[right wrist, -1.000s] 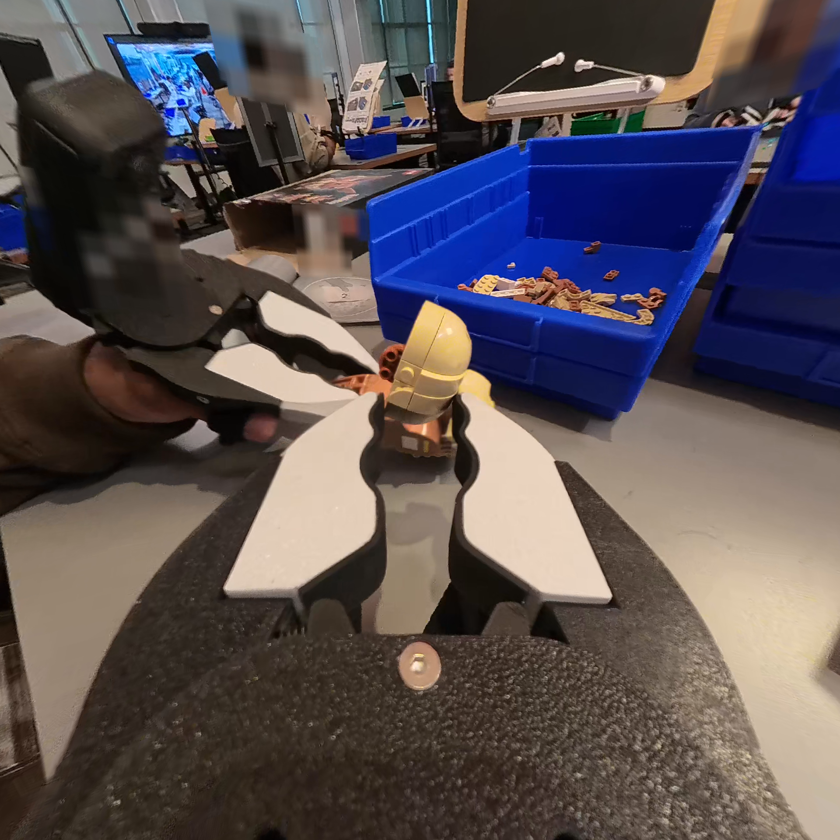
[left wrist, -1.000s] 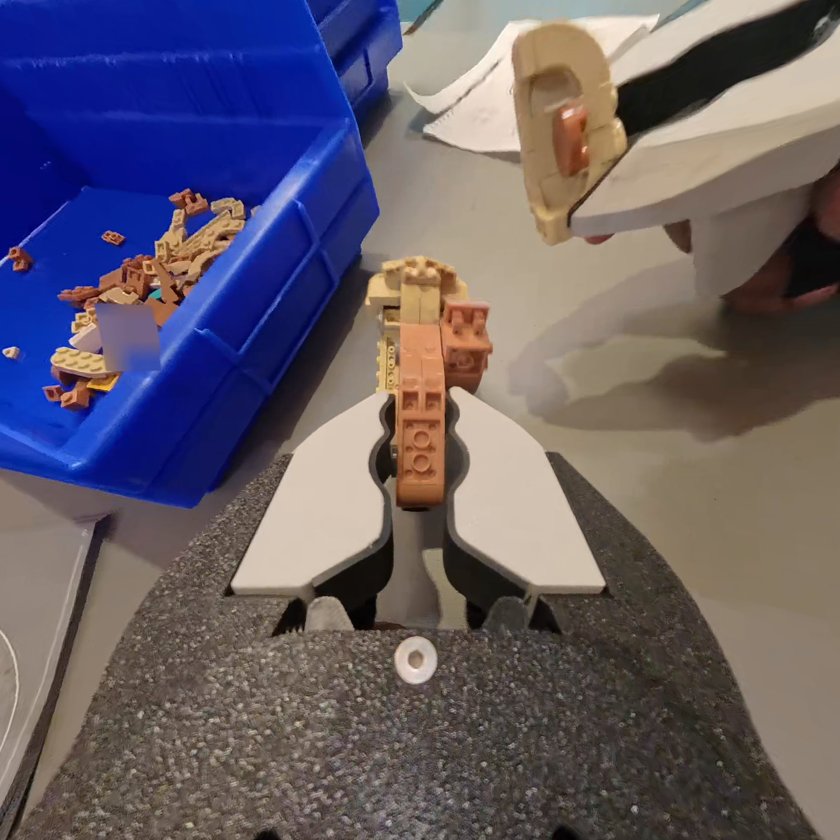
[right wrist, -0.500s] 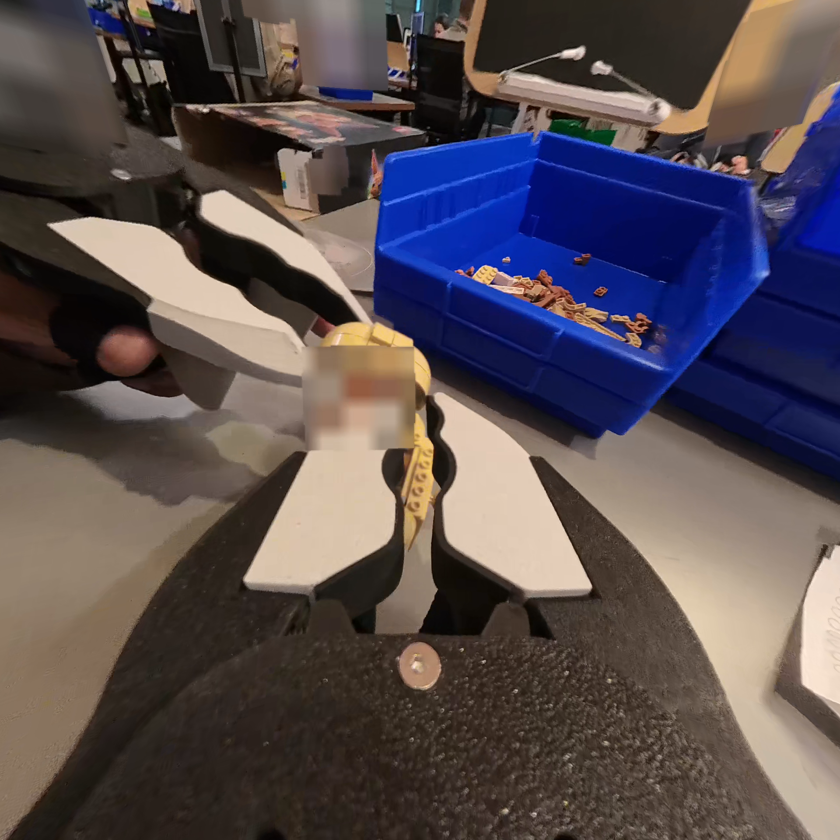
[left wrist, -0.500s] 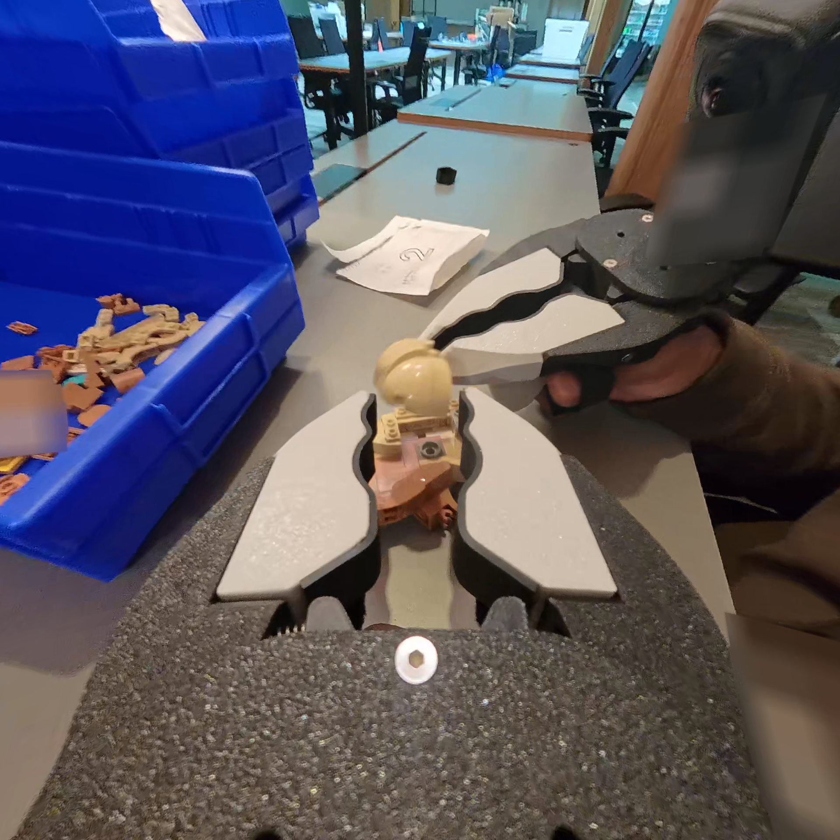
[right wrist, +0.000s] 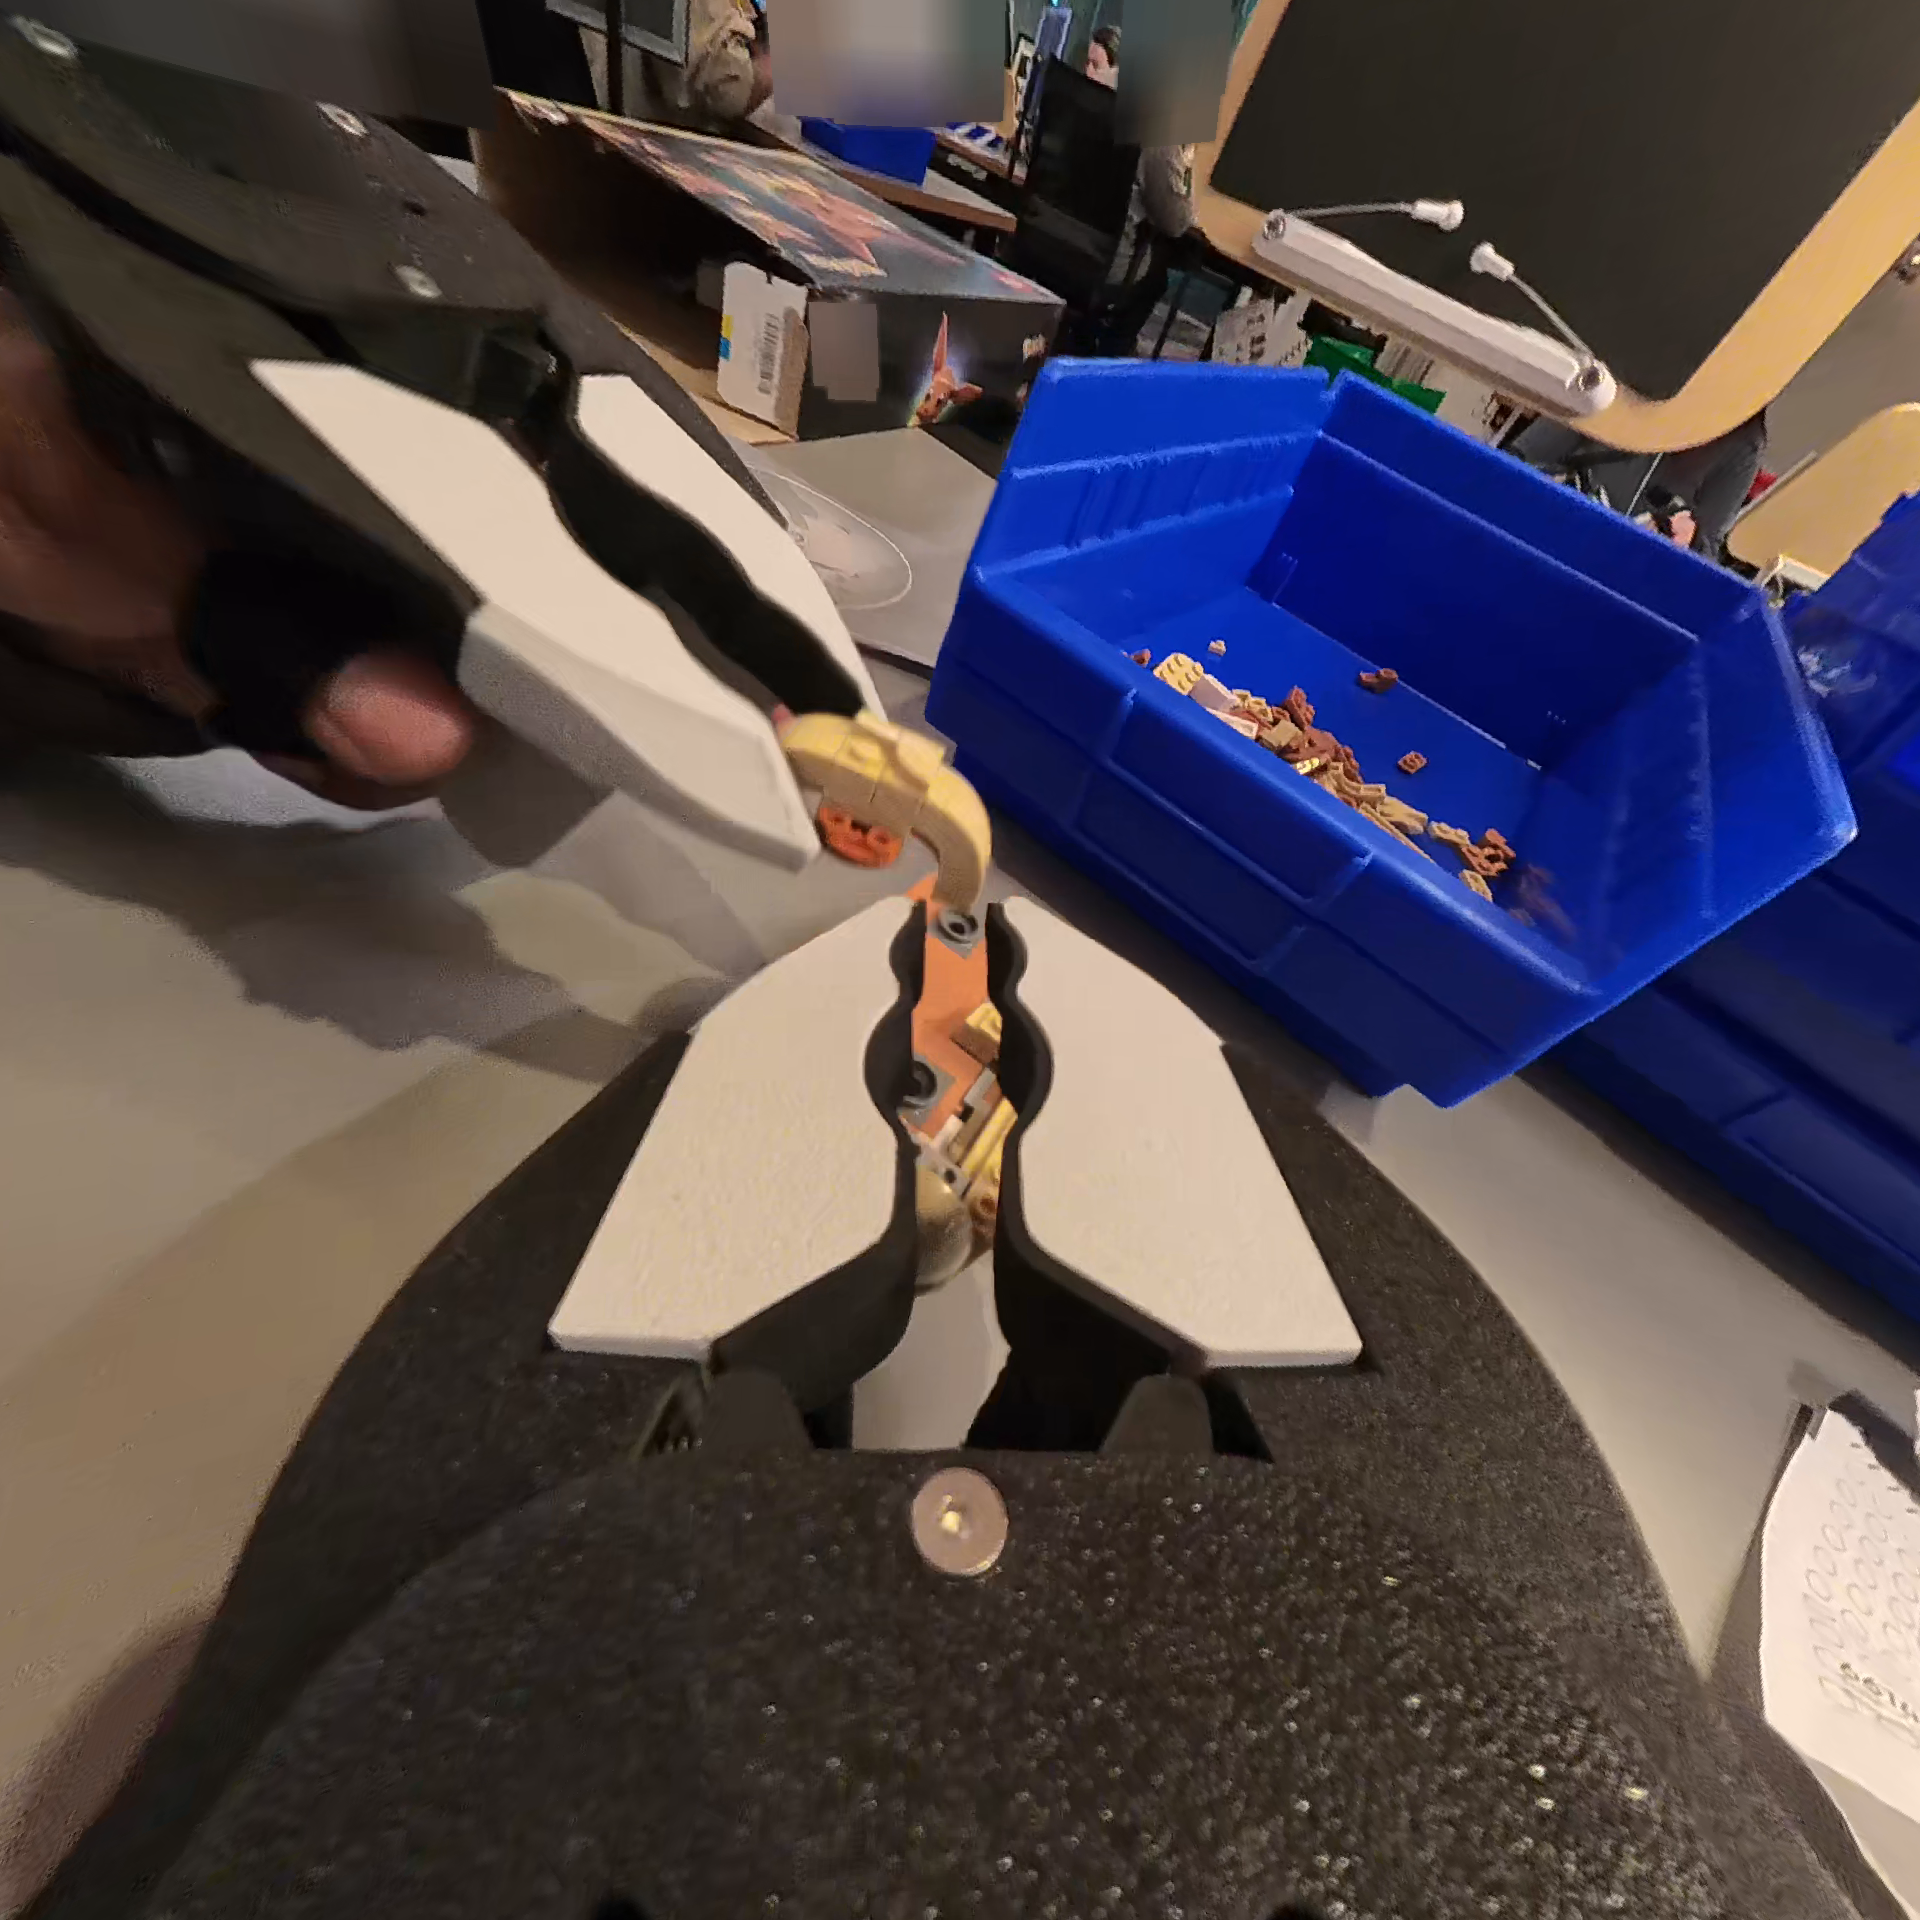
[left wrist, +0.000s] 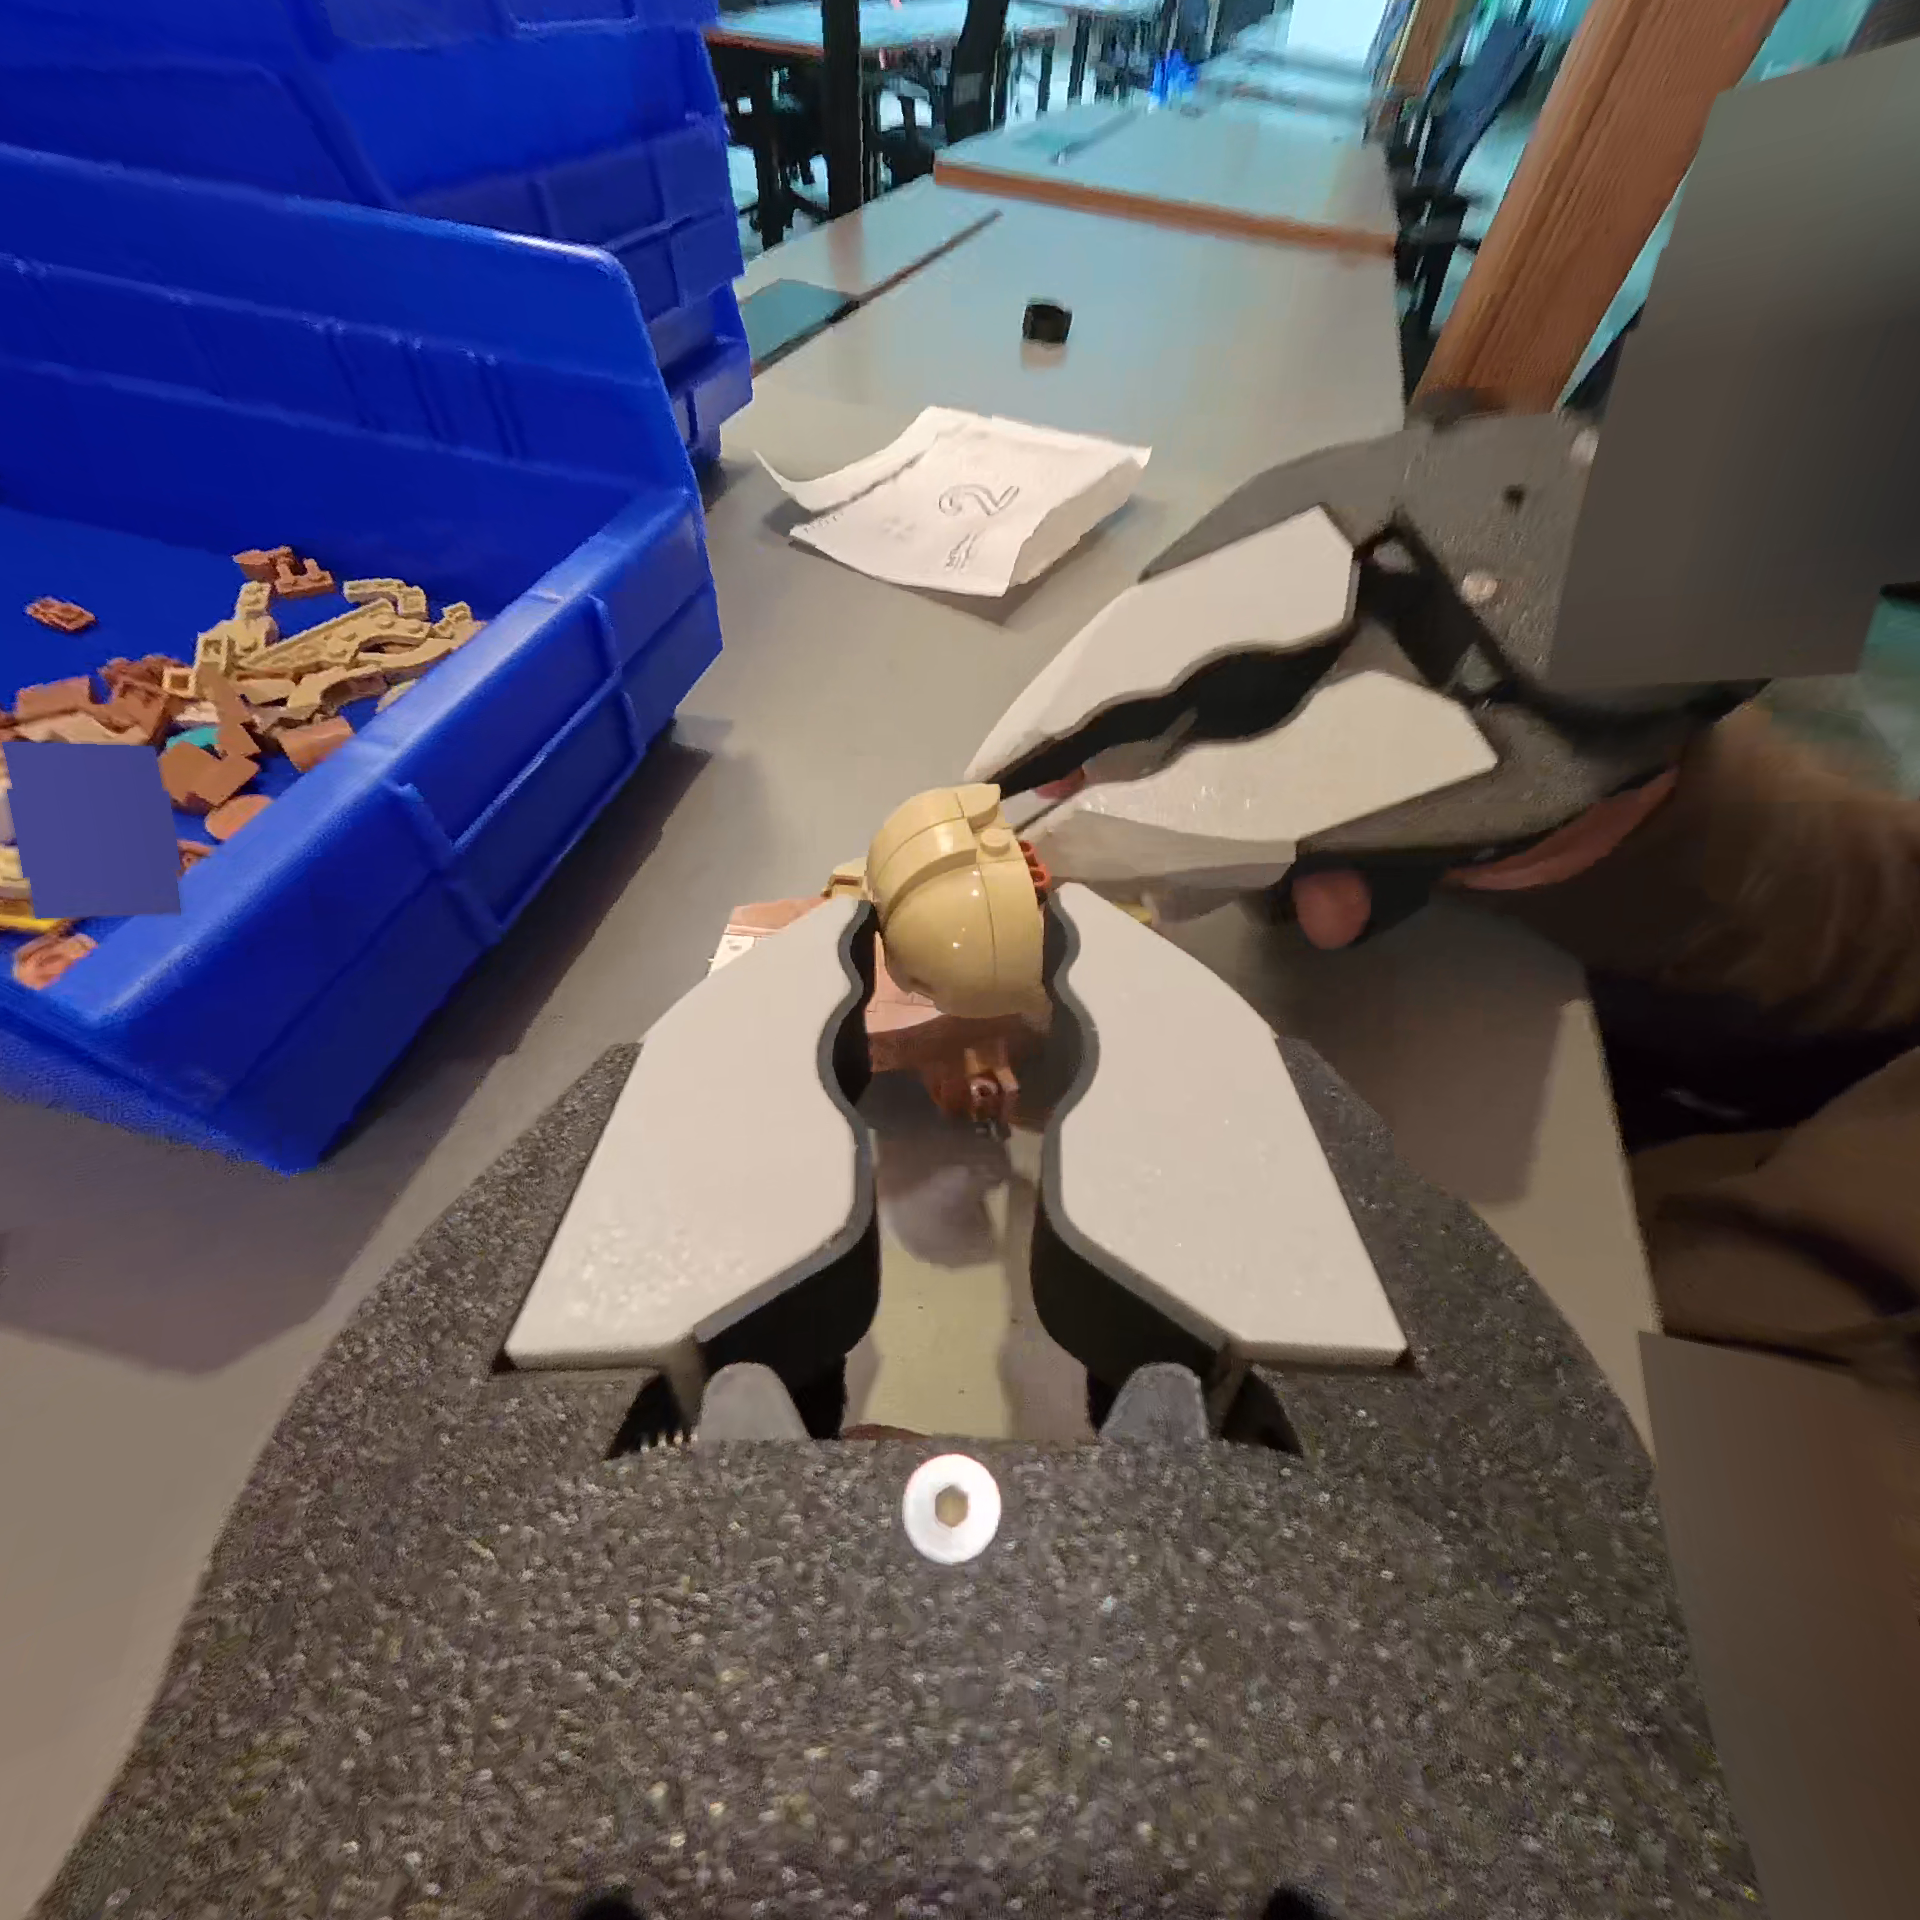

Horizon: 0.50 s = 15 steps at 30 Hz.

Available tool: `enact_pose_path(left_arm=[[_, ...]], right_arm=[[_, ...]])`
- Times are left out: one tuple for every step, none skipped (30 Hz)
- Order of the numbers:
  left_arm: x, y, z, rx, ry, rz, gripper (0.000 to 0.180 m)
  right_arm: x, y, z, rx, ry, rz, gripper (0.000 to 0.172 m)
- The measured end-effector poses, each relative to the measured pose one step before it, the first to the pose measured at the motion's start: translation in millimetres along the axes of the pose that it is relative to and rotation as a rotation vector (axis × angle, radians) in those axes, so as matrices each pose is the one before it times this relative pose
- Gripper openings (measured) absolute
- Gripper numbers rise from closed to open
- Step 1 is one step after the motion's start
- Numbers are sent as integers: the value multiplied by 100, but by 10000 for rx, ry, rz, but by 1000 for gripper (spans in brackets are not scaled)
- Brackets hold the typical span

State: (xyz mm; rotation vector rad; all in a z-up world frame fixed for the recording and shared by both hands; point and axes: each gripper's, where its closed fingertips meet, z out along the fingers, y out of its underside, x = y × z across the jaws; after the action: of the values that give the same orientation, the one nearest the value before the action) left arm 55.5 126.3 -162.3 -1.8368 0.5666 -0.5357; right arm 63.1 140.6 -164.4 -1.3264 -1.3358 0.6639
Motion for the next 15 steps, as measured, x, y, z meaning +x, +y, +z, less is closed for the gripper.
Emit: enact_pose_path(left_arm=[[-118, -422, -537, 348, 61, -494, 31], [-169, -526, -650, 418, -11, -502, 31], [-88, -636, -781, 530, -11, -411, 30], [-3, -728, -854, 559, -44, -335, 30], [225, -767, -894, 555, -5, -74, 30], [343, -711, -895, 536, -94, 250, 30], [380, -650, -857, 441, -197, 459, 31], [508, -671, -837, 450, -183, 669, 31], [479, -693, -830, 511, -239, 742, 31], [458, -602, -747, 451, -224, 678, 31], [548, -448, -613, 333, -86, 567, 31], [535, -385, -498, 233, -23, 456, 31], [409, -344, -431, 194, -71, 449, 30], [226, -301, -361, 172, -122, 487, 31], [60, -215, -303, 91, -151, 419, 31]], right_arm=[[-200, -242, -27, 104, -30, -28, 12], [-275, -285, -52, 110, -56, 40, 12], [-429, -384, -47, 142, -142, 171, 13], [-597, -519, -46, 192, -247, 333, 13], [-694, -625, -18, 241, -329, 478, 13], [-748, -718, 16, 285, -380, 598, 13], [-746, -750, 58, 300, -412, 695, 14], [-737, -695, 125, 269, -453, 763, 14], [-743, -616, 182, 230, -519, 790, 15], [-812, -550, 196, 215, -616, 779, 16], [-882, -506, 196, 218, -707, 762, 16], [-882, -432, 184, 205, -755, 768, 16], [-809, -337, 164, 171, -742, 761, 16], [-693, -249, 122, 140, -677, 682, 17], [-534, -123, 99, 92, -542, 542, 18]])
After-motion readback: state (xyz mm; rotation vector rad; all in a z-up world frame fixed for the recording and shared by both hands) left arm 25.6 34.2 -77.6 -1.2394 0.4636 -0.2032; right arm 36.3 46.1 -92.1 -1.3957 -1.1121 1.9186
